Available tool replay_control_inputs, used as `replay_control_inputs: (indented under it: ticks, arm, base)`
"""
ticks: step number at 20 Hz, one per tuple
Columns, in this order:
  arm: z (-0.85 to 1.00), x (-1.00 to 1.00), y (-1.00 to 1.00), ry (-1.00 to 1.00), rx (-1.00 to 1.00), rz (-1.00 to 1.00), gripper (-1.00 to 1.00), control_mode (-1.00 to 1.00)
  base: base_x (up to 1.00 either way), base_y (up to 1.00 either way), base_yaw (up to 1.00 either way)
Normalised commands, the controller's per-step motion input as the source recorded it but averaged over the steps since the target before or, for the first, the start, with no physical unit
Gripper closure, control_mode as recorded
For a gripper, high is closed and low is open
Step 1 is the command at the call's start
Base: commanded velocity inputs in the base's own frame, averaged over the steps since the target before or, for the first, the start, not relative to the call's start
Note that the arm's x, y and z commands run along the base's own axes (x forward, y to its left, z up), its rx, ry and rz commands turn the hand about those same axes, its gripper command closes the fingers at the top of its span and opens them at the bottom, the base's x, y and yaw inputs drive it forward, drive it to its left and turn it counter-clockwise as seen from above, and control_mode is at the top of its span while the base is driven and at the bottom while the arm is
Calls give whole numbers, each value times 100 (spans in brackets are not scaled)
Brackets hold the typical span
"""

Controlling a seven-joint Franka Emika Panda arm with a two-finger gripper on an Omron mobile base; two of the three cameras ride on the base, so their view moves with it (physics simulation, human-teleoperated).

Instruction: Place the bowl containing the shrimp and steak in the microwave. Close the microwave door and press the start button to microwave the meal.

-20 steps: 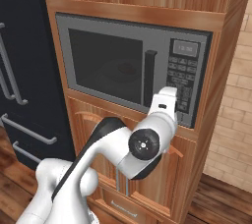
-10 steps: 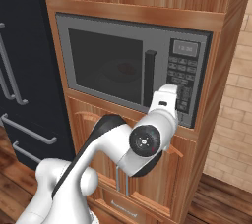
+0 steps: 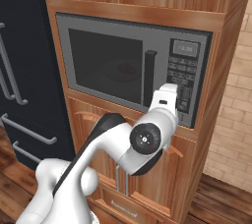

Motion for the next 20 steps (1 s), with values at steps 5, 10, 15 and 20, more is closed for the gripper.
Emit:
replay_control_inputs:
  ticks: [5,10,15,20]
  arm:
    - [-3,1,0,1,0,0,-100,-100]
    - [-33,1,6,0,0,0,-100,-100]
    - [-48,0,0,-4,0,5,-100,-100]
    - [-24,1,0,-9,0,16,-100,-100]
  base:
    - [0,0,0]
    - [0,0,0]
    - [0,0,0]
    - [0,0,0]
